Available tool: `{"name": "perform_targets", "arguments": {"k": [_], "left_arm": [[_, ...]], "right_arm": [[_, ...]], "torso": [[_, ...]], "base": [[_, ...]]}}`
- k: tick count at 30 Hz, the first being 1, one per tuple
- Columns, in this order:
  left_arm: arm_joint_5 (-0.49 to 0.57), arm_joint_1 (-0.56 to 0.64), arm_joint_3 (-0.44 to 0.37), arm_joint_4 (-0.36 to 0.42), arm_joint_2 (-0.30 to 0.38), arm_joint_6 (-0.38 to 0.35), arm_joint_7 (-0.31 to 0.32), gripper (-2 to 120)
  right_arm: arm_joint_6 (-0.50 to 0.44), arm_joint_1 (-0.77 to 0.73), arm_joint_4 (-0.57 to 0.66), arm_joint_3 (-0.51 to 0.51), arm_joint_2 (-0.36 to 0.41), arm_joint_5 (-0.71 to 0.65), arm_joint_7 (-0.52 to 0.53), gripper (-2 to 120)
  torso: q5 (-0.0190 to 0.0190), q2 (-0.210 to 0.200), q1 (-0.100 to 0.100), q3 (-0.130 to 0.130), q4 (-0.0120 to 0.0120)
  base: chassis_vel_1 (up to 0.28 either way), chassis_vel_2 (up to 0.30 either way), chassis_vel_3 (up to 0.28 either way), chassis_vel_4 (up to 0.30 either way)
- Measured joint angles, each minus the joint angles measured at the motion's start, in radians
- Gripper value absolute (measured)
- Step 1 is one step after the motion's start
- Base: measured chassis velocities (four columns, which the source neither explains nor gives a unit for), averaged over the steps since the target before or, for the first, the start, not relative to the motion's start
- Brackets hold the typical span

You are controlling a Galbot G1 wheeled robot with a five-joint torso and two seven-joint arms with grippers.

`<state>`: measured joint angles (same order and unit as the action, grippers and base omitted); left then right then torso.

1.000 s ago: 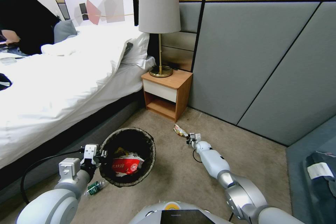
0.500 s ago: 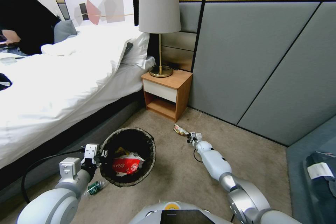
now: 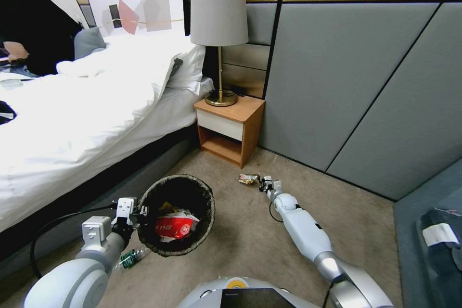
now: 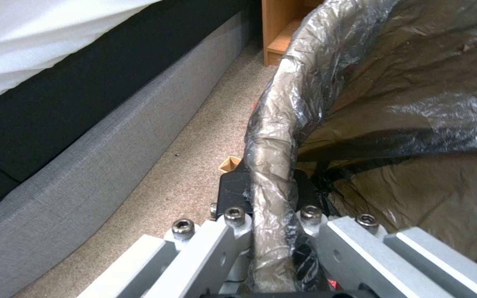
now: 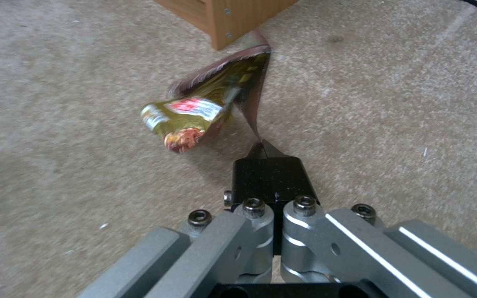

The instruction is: Pick up the trash bin, then pick up the garbage from the floor and place it into the trash bin.

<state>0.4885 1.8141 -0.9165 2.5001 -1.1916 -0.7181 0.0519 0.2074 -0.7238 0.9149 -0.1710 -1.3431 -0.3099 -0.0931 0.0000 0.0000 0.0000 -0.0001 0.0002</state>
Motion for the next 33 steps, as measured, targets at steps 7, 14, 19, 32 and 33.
{"name": "perform_targets", "arguments": {"k": [7,14,19,32,33], "left_arm": [[0.0,-0.003,0.002,0.0,0.001,0.0,-0.004,1],[0.0,-0.007,0.003,0.0,0.001,-0.001,-0.007,1],[0.0,-0.011,0.005,0.0,0.001,-0.002,-0.008,1],[0.006,-0.022,0.003,0.0,0.008,-0.002,-0.009,1],[0.006,-0.024,0.003,0.0,0.009,-0.003,-0.009,1]], "right_arm": [[0.015,-0.049,0.101,0.009,0.032,-0.024,0.009,0],[0.046,-0.106,0.223,0.021,0.06,-0.065,0.023,0],[0.054,-0.113,0.252,0.028,0.063,-0.073,0.025,0],[0.088,-0.142,0.39,0.036,0.08,-0.114,0.051,0],[0.093,-0.149,0.426,0.035,0.085,-0.12,0.058,0]], "torso": [[0.0001,0.0,0.0,0.0,-0.0002],[0.0,0.0,0.0,0.0,-0.0002],[0.0,0.0,0.0,0.0,-0.0002],[-0.0001,0.0,0.0,0.0,-0.0002],[0.0,0.0,0.0,0.0,-0.0002]], "base": [[0.0,0.0,0.0,0.0],[0.0,0.0,0.0,0.0],[0.0,0.0,0.0,0.0],[0.0,0.0,0.0,0.0],[0.0,0.0,0.0,0.0]]}}
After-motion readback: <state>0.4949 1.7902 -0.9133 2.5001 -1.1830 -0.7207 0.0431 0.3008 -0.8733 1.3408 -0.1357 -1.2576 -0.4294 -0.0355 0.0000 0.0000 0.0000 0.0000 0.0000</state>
